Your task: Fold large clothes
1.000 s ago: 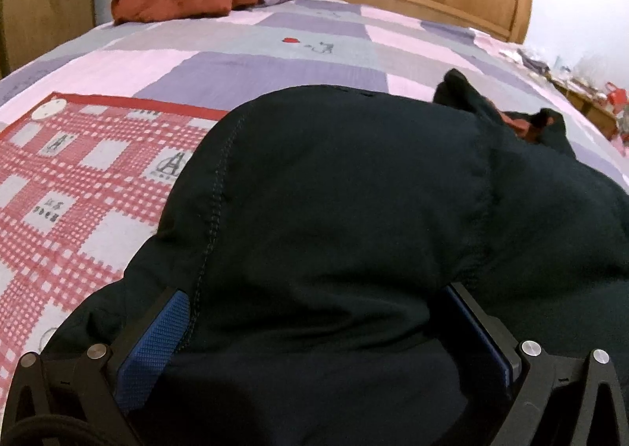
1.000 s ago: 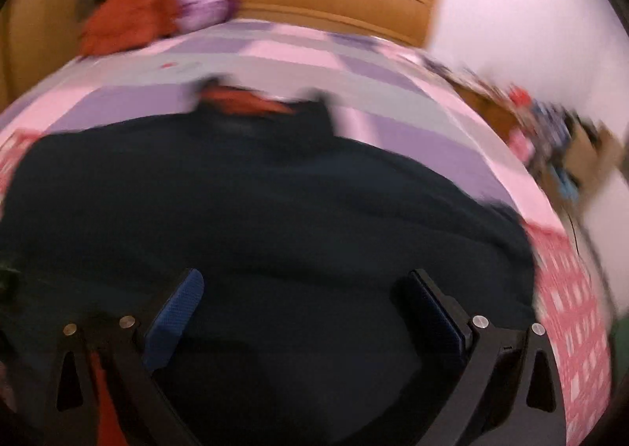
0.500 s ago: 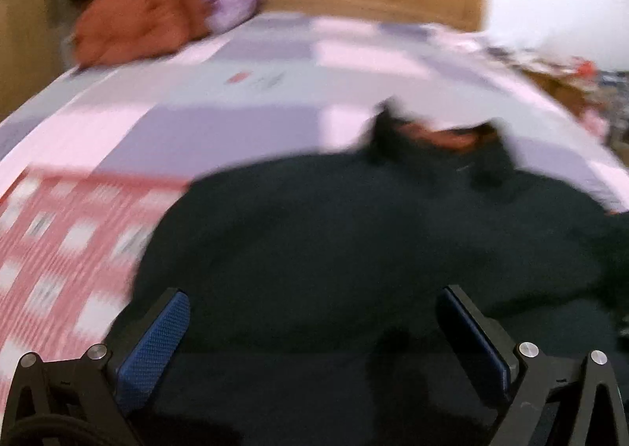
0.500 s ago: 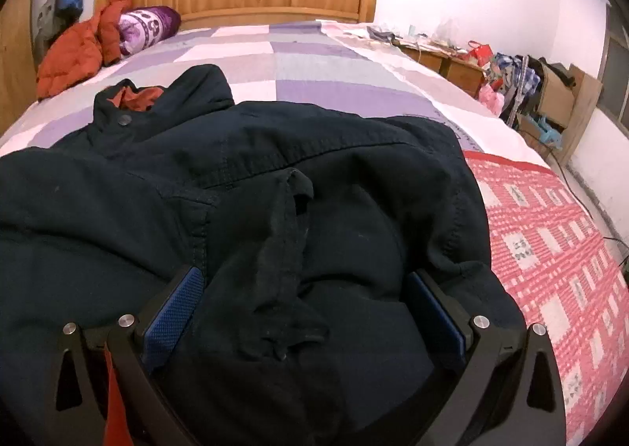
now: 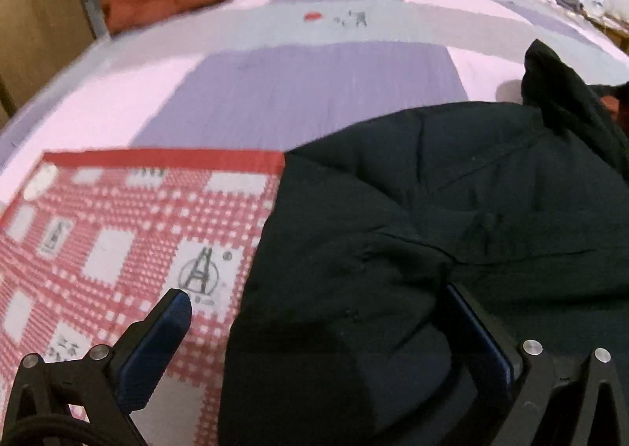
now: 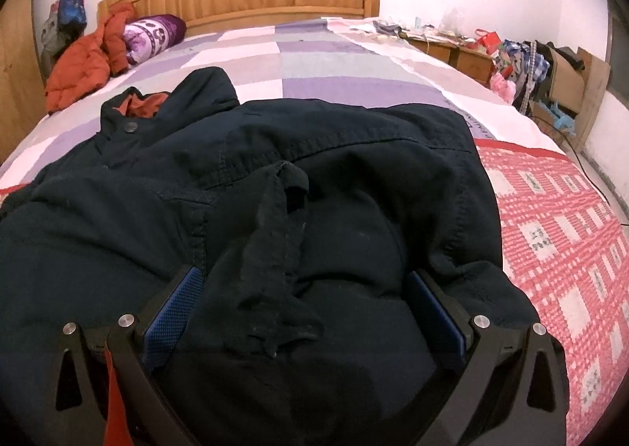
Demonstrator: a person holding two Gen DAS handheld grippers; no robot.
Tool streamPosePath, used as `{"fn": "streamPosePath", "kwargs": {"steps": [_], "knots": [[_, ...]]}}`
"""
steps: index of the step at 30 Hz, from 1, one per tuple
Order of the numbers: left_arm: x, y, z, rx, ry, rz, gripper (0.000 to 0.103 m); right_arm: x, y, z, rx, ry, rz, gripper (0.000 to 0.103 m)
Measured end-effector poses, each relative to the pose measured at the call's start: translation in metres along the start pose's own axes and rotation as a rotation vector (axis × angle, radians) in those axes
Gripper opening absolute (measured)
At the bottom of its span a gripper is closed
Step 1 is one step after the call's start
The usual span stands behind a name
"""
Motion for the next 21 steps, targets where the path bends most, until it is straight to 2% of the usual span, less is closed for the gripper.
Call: {"fn": "streamPosePath", "kwargs": {"steps": [2, 4, 9, 13, 15, 18, 19, 21], "knots": [[0.006, -0.008, -0.004, 0.024, 0.046, -0.032, 0.103, 0.001, -0.002, 0.001, 0.001, -0.001, 0.004, 0.103], [0.007, -0.011, -0.003, 0.035, 0.05, -0.046, 0.103, 0.001, -0.003, 0.001, 0.001, -0.001, 0.005, 0.103], [0.002, -0.004, -0.006, 0.034, 0.047, -0.032, 0.103, 0.001, -0.003, 0.001, 0.002, -0.001, 0.004, 0.103], [0.011, 0.013, -0.019, 0.071, 0.155, -0.067, 0.103, 0.002, -0.005, 0.001, 0.004, -0.003, 0.003, 0.103], [0.016, 0.022, -0.034, 0.028, 0.187, -0.099, 0.103, 0.002, -0.005, 0.001, 0.005, -0.001, 0.002, 0.103], [0.012, 0.022, -0.041, 0.016, 0.177, -0.071, 0.103, 0.001, -0.003, 0.004, 0.017, 0.0, 0.007, 0.103], [0.009, 0.02, -0.041, 0.021, 0.161, -0.061, 0.103, 0.001, -0.001, 0.007, 0.026, 0.007, -0.002, 0.103], [0.008, 0.019, -0.042, 0.024, 0.162, -0.063, 0.103, 0.012, 0.019, 0.016, 0.006, 0.055, -0.123, 0.103]]}}
Point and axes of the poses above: each gripper's, at about its wrist camera, not at the fingertips, and y roughly against the way its jaws point, x to its left, z to its top, the point moved 2 cm from there along -y, roughly the way its jaws point, and after that the axes turned 5 degrees about y, right-handed, at the moved point
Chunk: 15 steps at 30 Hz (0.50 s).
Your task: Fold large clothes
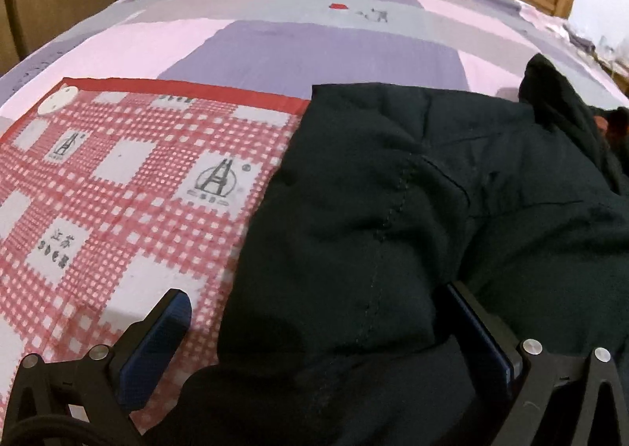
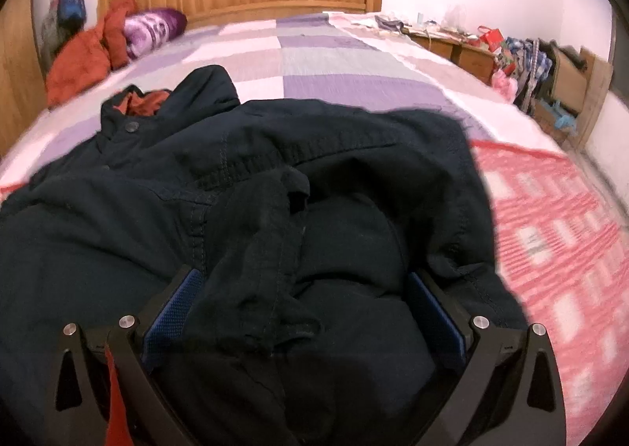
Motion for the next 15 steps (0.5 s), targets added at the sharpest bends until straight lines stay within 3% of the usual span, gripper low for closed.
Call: {"fn": "streamPosePath", "kwargs": {"steps": [1, 2, 4, 7, 9, 11, 13, 14, 15], "knots": [[0.001, 0.0, 0.0, 0.0, 0.004, -0.004, 0.103, 0.009, 0.02, 0.005, -0.058, 0.027, -0.08, 0.103], [0.001, 0.0, 0.0, -0.002, 0.006, -0.006, 0.103, 0.021, 0.042, 0.009, -0.136, 0.039, -0.085, 0.103], [0.001, 0.0, 0.0, -0.01, 0.005, -0.004, 0.103, 0.054, 0.07, 0.013, -0.208, 0.063, 0.006, 0.103], [0.002, 0.001, -0.001, -0.008, 0.007, -0.008, 0.103, 0.135, 0.073, 0.006, -0.135, 0.263, 0.162, 0.103], [0.003, 0.002, 0.0, -0.006, 0.005, -0.008, 0.103, 0.159, 0.069, -0.008, -0.125, 0.372, 0.121, 0.103], [0.003, 0.001, 0.0, -0.007, 0.007, -0.01, 0.103, 0.126, 0.062, -0.017, -0.1, 0.299, 0.063, 0.103], [0.004, 0.002, -0.001, -0.009, 0.01, -0.019, 0.103, 0.057, 0.048, -0.032, -0.024, 0.137, 0.022, 0.103], [0.004, 0.002, -0.002, -0.011, 0.011, -0.021, 0.103, 0.018, 0.041, -0.042, 0.021, 0.073, -0.039, 0.103], [0.004, 0.002, -0.002, -0.015, 0.008, -0.025, 0.103, -0.017, 0.036, -0.052, 0.044, -0.004, 0.026, 0.103]]}}
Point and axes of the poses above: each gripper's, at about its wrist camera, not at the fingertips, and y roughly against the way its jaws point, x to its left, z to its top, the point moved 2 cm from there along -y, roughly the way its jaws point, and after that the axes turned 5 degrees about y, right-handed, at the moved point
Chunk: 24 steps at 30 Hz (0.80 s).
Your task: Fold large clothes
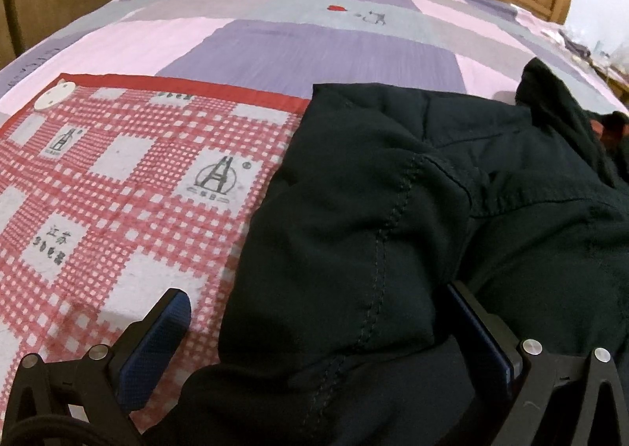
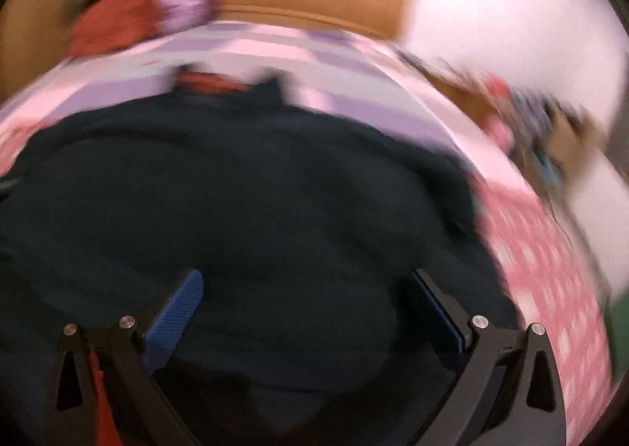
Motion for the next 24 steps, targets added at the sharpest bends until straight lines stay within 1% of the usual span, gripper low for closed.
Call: {"fn": "streamPosePath", "kwargs": {"steps": [1, 2, 3, 4, 7, 9, 11, 12, 13, 14, 16, 18, 20, 21, 22, 24], "knots": [[0.0, 0.0, 0.0, -0.001, -0.001, -0.002, 0.103, -0.012, -0.001, -0.004, 0.004, -0.023, 0.015, 0.103], [0.0, 0.0, 0.0, -0.001, -0.002, -0.002, 0.103, -0.016, -0.001, -0.006, -0.003, 0.008, 0.026, 0.103], [0.0, 0.0, 0.0, 0.0, -0.001, -0.003, 0.103, -0.01, -0.002, -0.007, -0.016, 0.061, 0.003, 0.103], [0.0, -0.001, 0.0, 0.001, -0.001, -0.002, 0.103, -0.005, -0.006, -0.008, -0.021, 0.082, -0.015, 0.103], [0.001, -0.002, 0.001, 0.007, -0.004, 0.001, 0.103, -0.004, -0.014, -0.011, -0.025, 0.072, -0.017, 0.103], [0.002, -0.004, 0.003, 0.024, -0.001, -0.007, 0.103, -0.009, -0.015, -0.013, -0.024, 0.055, 0.008, 0.103], [0.004, -0.005, 0.007, 0.065, -0.005, -0.025, 0.103, -0.017, -0.02, -0.013, -0.008, 0.027, 0.054, 0.103], [0.005, -0.004, 0.01, 0.094, -0.01, -0.04, 0.103, -0.013, -0.022, -0.009, -0.002, 0.02, 0.068, 0.103], [0.011, -0.002, 0.013, 0.143, -0.005, -0.065, 0.103, -0.014, -0.023, -0.01, 0.003, 0.011, 0.082, 0.103], [0.017, 0.004, 0.014, 0.174, 0.004, -0.076, 0.103, -0.015, -0.024, -0.01, 0.005, 0.006, 0.09, 0.103], [0.028, 0.02, 0.011, 0.189, 0.002, -0.066, 0.103, -0.011, -0.022, -0.012, 0.008, 0.004, 0.097, 0.103], [0.043, 0.048, 0.006, 0.169, -0.022, -0.033, 0.103, -0.01, -0.02, -0.01, 0.024, 0.001, 0.108, 0.103], [0.057, 0.082, -0.002, 0.16, -0.045, 0.0, 0.103, -0.012, -0.013, -0.001, 0.058, -0.004, 0.119, 0.103], [0.064, 0.102, -0.008, 0.15, -0.062, 0.006, 0.103, -0.015, -0.001, 0.003, 0.07, -0.014, 0.106, 0.103], [0.068, 0.115, -0.012, 0.139, -0.071, 0.006, 0.103, -0.016, 0.012, 0.006, 0.053, -0.025, 0.096, 0.103], [0.077, 0.155, -0.029, 0.101, -0.094, 0.01, 0.103, -0.021, 0.067, 0.001, -0.059, -0.029, 0.112, 0.103]]}}
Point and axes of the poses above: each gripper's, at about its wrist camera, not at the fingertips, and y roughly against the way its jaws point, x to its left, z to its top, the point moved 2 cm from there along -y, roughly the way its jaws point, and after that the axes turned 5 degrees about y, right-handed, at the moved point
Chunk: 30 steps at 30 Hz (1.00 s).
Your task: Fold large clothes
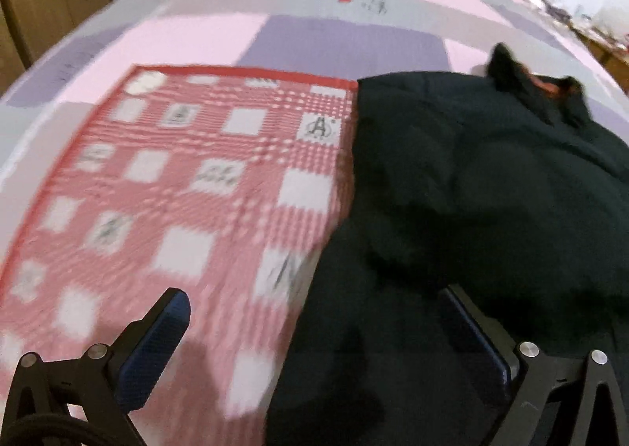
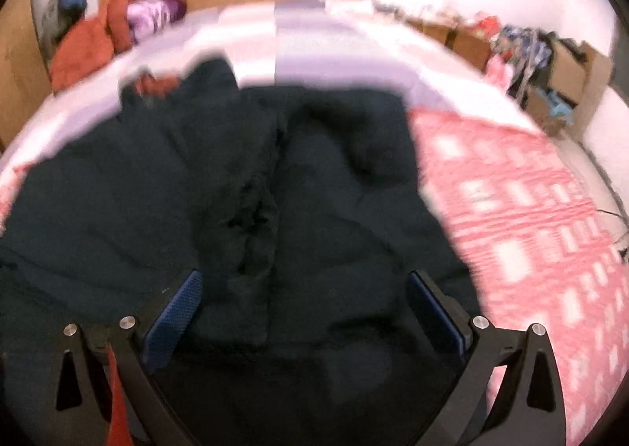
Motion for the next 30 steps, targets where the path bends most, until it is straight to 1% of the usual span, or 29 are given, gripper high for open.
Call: {"fn": "streamPosePath", "kwargs": {"steps": [2, 3, 4, 5, 6, 9, 12, 14, 15, 18, 19, 21, 24, 26, 27, 30], "knots": [[0.007, 0.033, -0.029, -0.018, -0.009, 0.023, 0.103, 0.005, 0.038, -0.015, -0.029, 0.025, 0.008, 0.103], [0.01, 0.043, -0.043, -0.017, -0.006, 0.041, 0.103, 0.008, 0.052, -0.025, -0.021, 0.038, 0.016, 0.103], [0.012, 0.054, -0.061, -0.004, 0.002, 0.057, 0.103, 0.012, 0.071, -0.045, 0.007, 0.062, 0.025, 0.103], [0.014, 0.066, -0.087, 0.02, 0.009, 0.069, 0.103, 0.015, 0.084, -0.061, 0.026, 0.082, 0.027, 0.103], [0.015, 0.076, -0.106, 0.035, 0.005, 0.084, 0.103, 0.019, 0.095, -0.076, 0.046, 0.098, 0.027, 0.103], [0.013, 0.104, -0.164, 0.078, -0.012, 0.12, 0.103, 0.025, 0.135, -0.139, 0.132, 0.135, 0.053, 0.103], [0.01, 0.122, -0.212, 0.125, -0.045, 0.149, 0.103, 0.031, 0.16, -0.192, 0.226, 0.199, 0.049, 0.103], [0.009, 0.132, -0.248, 0.172, -0.078, 0.175, 0.103, 0.031, 0.174, -0.222, 0.275, 0.217, 0.054, 0.103], [0.01, 0.136, -0.261, 0.183, -0.095, 0.188, 0.103, 0.028, 0.182, -0.24, 0.296, 0.222, 0.048, 0.103], [0.021, 0.148, -0.282, 0.173, -0.094, 0.214, 0.103, 0.007, 0.198, -0.274, 0.322, 0.197, -0.001, 0.103], [0.033, 0.155, -0.287, 0.164, -0.077, 0.223, 0.103, -0.007, 0.208, -0.285, 0.323, 0.152, -0.033, 0.103], [0.048, 0.162, -0.292, 0.152, -0.065, 0.244, 0.103, -0.026, 0.219, -0.295, 0.328, 0.091, -0.09, 0.103], [0.087, 0.174, -0.302, 0.158, -0.018, 0.281, 0.103, -0.051, 0.244, -0.312, 0.336, -0.009, -0.193, 0.103], [0.109, 0.184, -0.307, 0.155, 0.021, 0.278, 0.103, -0.052, 0.258, -0.317, 0.335, -0.033, -0.226, 0.103], [0.119, 0.19, -0.31, 0.148, 0.039, 0.254, 0.103, -0.049, 0.263, -0.317, 0.334, -0.039, -0.235, 0.103], [0.134, 0.202, -0.317, 0.14, 0.03, 0.277, 0.103, -0.03, 0.288, -0.33, 0.326, -0.06, -0.241, 0.103]]}}
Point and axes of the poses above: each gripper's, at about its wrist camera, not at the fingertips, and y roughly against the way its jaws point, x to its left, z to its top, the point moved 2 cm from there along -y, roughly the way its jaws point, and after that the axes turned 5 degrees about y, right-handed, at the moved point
